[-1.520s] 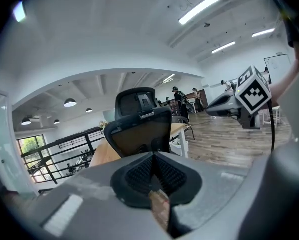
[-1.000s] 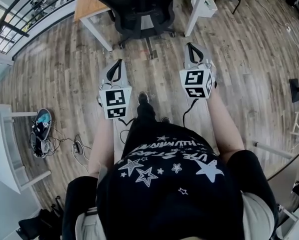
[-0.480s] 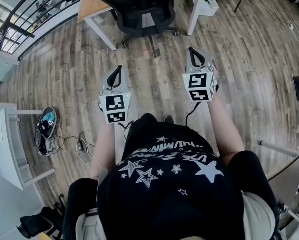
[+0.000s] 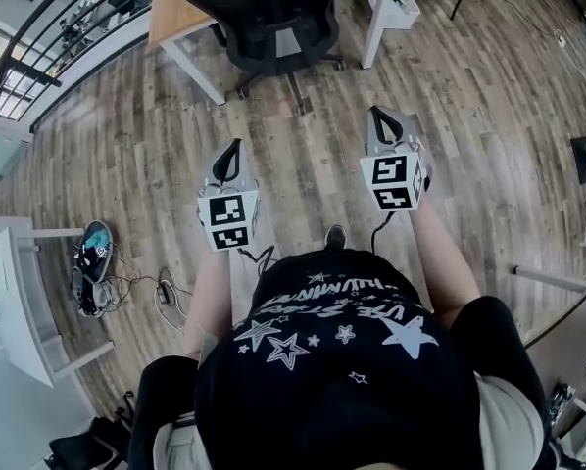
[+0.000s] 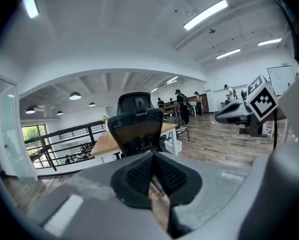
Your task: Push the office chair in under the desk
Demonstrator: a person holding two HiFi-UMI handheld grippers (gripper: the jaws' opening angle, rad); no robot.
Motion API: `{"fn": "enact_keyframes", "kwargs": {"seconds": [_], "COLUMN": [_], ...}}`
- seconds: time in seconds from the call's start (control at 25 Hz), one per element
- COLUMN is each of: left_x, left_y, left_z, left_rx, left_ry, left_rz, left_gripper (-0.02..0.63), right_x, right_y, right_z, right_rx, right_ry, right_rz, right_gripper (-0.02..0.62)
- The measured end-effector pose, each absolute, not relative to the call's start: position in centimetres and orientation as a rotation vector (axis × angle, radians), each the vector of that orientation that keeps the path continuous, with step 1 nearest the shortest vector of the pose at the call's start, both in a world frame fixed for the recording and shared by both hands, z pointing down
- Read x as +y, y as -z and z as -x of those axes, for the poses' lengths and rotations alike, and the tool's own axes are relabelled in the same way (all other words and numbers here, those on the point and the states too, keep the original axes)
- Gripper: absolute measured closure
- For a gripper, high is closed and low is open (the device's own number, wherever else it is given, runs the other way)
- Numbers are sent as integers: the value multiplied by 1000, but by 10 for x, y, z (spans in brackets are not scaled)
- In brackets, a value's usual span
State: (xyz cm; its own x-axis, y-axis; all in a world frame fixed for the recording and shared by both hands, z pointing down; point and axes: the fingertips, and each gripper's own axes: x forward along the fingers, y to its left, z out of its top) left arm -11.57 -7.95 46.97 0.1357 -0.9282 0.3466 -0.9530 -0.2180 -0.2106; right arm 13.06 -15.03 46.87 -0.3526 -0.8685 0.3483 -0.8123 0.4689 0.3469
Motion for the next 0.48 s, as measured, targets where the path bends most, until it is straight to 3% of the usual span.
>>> {"fn": "enact_keyframes", "kwargs": {"seconds": [0.48], "left_x": [-37], "left_y": [-470], "left_z": [161], "left_rx": [-1892], "left_ry": [-570], "left_rz": [-2327], "left_gripper": [605], "right_x": [-100], "right_y": [-461], "right_z": [-87], "right_rx": [-2213], "right_ry": [154], "right_rz": [-1429], "right_gripper": [594]}}
